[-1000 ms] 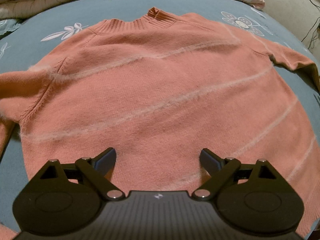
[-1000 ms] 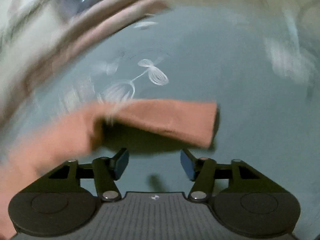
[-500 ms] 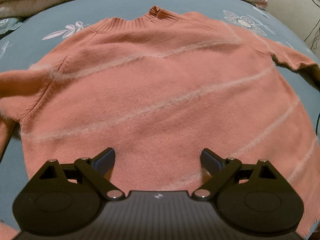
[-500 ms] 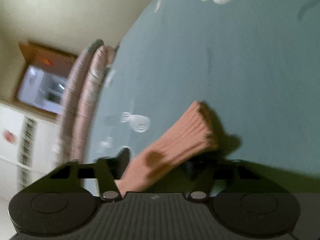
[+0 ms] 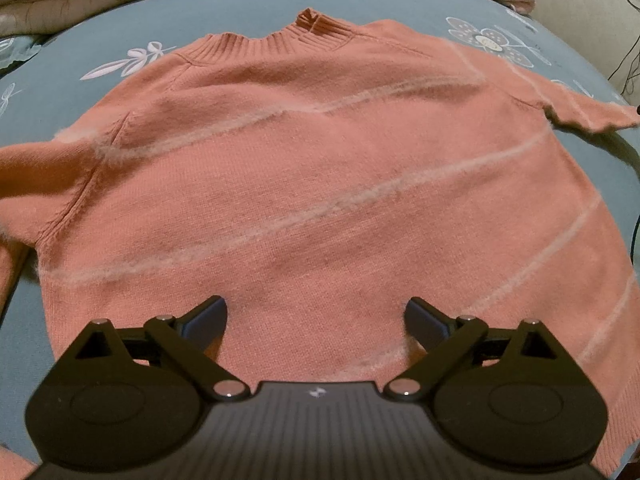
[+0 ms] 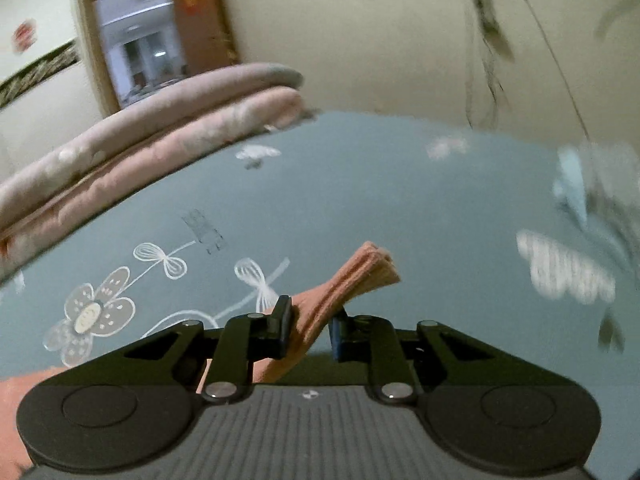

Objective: Fold clothes
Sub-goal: 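Lift the sleeve with the right gripper and carry it across the body, then lay the sleeve on the sweater body and open the right gripper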

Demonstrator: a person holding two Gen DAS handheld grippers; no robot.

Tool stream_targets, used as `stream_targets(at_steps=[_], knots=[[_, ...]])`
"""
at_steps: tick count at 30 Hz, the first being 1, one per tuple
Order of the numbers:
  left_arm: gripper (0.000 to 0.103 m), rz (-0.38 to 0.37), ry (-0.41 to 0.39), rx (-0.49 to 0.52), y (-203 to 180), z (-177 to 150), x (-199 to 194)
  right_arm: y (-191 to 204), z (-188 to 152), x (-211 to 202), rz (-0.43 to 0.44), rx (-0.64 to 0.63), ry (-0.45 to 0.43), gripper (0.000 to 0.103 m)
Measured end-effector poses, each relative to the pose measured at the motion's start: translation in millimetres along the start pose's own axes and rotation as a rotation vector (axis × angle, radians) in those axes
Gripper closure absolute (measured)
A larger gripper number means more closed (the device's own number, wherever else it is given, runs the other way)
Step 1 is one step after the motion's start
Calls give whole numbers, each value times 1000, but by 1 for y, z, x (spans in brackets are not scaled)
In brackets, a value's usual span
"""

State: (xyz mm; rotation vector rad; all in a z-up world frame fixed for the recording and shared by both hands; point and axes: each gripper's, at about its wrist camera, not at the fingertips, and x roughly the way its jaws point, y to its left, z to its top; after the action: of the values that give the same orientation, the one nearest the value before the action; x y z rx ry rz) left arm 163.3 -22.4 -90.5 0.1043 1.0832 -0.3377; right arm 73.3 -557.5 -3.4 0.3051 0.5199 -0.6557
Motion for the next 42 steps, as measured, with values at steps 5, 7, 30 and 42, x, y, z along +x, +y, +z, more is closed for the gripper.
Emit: stream_targets(at_steps=[5,7,30,42], knots=[[7,-3,-4,0,1,-1,0,-1,-7,35,-85,-110,110,75],[7,-3,-2,0,1,-1,0,-10,-18,48,-174,-116,191,57],[2,-31,-8,10,3,-2,3,50,-30,36,-35,-50,228,50],[2,-34,-9,7,3,-2,2,199,-51,15,556,-175,339,50]])
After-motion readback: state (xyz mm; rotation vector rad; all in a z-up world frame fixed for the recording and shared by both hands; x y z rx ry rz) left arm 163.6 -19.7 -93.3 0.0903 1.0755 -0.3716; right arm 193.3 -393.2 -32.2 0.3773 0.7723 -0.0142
